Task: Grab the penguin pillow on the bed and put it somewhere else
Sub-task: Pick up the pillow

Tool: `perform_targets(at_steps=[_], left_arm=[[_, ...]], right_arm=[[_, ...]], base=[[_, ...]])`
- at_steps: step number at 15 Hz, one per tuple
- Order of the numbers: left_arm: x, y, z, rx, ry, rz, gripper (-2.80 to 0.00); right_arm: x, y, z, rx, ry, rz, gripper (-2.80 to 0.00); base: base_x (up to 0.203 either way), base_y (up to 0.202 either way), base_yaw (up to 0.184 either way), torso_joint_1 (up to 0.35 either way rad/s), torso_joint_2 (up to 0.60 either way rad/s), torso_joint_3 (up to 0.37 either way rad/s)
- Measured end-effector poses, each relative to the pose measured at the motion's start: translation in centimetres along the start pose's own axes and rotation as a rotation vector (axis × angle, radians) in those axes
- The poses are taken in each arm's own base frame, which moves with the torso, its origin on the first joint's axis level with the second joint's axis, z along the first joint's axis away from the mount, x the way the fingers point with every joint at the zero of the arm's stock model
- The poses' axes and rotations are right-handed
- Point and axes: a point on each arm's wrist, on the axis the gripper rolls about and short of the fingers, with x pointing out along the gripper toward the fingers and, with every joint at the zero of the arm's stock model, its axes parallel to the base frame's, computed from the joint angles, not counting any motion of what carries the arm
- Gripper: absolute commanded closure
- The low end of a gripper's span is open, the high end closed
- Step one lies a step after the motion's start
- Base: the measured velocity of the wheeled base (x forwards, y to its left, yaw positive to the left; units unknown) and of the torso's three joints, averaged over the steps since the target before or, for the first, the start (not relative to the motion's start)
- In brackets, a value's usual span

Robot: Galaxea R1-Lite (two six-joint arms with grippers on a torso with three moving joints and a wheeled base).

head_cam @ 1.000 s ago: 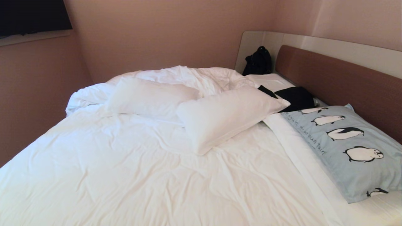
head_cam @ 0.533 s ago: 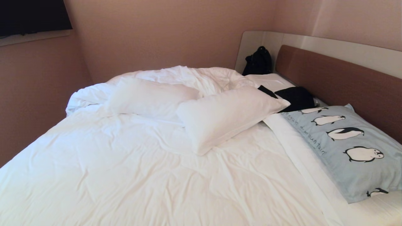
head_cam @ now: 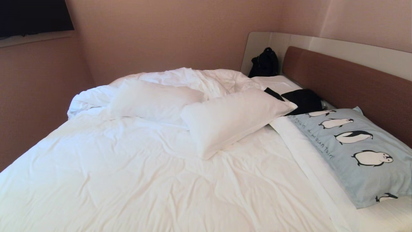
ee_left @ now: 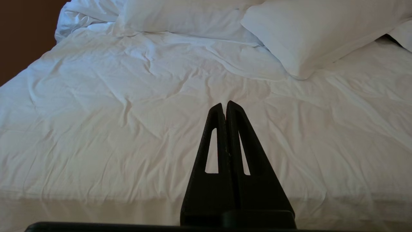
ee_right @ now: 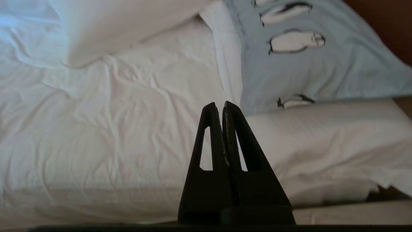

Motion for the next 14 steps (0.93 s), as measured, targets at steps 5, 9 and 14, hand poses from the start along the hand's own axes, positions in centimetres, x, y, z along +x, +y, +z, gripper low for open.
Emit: perform_targets(at_steps=[5, 9, 14], left_arm=[[0.0, 0.0, 0.0, 0.000, 0.000, 0.000, 0.00], [0.0, 0.0, 0.0, 0.000, 0.000, 0.000, 0.00], [0.0, 0.0, 0.0, 0.000, 0.000, 0.000, 0.00]], right_arm=[[5.4, 0.1, 2.4, 0.069, 0.219, -0.095, 0.00], [11.3, 0.2, 5.7, 0.183, 0.261, -0.152, 0.00], [20.6, -0.7, 9.5, 0.319, 0.267, -0.233, 0.00]], base=[[0.000, 0.000, 0.000, 0.000, 0.00, 0.000], [0.000, 0.000, 0.000, 0.000, 0.00, 0.000], [0.000, 0.000, 0.000, 0.000, 0.00, 0.000]])
